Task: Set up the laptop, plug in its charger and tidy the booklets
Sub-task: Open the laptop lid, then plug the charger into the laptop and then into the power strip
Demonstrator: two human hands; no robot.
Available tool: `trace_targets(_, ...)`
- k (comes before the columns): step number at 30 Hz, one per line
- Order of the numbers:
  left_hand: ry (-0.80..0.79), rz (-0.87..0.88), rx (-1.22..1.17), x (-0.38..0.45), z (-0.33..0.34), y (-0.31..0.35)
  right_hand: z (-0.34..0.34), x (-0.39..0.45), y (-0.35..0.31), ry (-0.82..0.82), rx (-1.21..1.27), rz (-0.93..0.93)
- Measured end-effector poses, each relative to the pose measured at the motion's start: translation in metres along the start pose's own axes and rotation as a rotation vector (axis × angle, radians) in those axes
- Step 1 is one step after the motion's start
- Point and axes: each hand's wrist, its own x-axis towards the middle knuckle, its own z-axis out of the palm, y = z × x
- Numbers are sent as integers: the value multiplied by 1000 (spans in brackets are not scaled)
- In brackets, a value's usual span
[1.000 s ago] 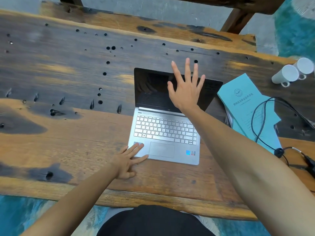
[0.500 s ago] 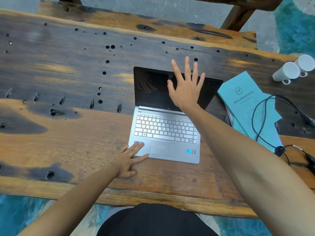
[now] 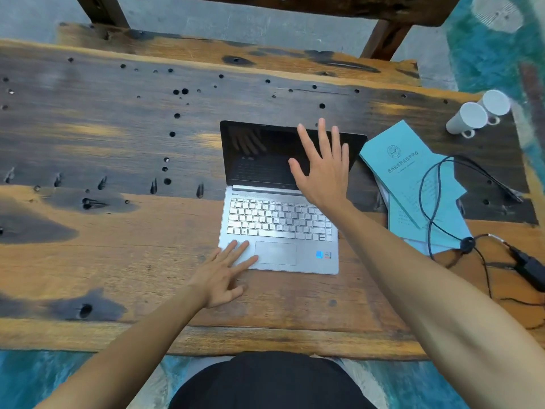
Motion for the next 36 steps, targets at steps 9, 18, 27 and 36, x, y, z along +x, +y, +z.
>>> trace_targets(9,159,62,-31,28,-35,21,-7,-115,46,-37,-28,196)
trace_targets(18,143,220,-6,76,-58,86,-29,-217,112,-22,2,464)
trace_targets(27,155,302,11,130,-78,179,-65,-259,206,-56,100,622)
trace_targets(36,167,245,-67,220,-108,297,-101,-244,341,-88,187,599)
